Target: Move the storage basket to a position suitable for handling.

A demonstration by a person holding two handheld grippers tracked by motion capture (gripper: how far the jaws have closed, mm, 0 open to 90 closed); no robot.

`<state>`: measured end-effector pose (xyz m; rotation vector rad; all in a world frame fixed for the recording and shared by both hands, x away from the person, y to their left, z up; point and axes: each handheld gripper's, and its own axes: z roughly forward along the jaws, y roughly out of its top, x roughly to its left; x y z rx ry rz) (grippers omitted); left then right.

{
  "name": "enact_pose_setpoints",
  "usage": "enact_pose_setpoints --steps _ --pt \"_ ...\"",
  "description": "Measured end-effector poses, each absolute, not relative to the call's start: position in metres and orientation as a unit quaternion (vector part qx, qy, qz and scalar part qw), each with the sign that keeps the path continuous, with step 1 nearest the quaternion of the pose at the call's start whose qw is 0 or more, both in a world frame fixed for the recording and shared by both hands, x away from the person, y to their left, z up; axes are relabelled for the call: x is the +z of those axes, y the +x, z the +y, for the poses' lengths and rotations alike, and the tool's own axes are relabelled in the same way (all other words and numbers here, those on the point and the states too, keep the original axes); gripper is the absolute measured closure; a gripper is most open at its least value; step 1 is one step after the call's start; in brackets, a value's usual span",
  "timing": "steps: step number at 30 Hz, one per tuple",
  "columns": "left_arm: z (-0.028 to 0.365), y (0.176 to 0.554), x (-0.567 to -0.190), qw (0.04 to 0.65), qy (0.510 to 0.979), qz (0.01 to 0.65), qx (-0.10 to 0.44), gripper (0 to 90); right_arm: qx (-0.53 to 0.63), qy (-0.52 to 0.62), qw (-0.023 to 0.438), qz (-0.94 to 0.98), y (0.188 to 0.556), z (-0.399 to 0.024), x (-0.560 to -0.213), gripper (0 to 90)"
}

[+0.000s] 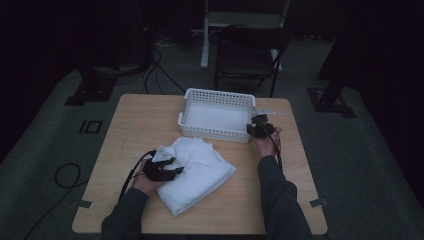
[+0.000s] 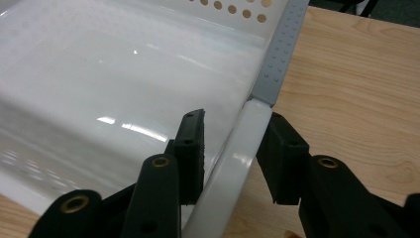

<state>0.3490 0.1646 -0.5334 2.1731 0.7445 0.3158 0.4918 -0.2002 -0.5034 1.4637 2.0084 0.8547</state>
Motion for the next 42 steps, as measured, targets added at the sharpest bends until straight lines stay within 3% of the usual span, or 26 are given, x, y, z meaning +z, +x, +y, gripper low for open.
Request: enact_pose_setpoints --steps 9,20,34,40,42 --pt "0.124 0.371 -0.528 0.395 0.886 0.229 0.08 48.4 0.325 0.515 0.246 0.754 0.493 -0.186 -0.504 65.5" --pt "0.103 0.365 -0.529 0.401 0.896 0.179 0.065 48.0 0.324 0.492 0.245 0.77 0.481 -0.173 -0.504 67.2" --pt "0.106 0.362 -0.528 0.41 0.895 0.166 0.049 48.0 0.32 0.514 0.246 0.757 0.447 -0.181 -0.504 67.9" --pt "0.113 0.359 -0.522 0.422 0.885 0.192 0.051 44.0 0.331 0.512 0.239 0.756 0.436 -0.184 -0.504 63.9" --pt "0.117 0.354 -0.518 0.429 0.877 0.206 0.06 41.3 0.344 0.515 0.241 0.747 0.433 -0.189 -0.501 58.4"
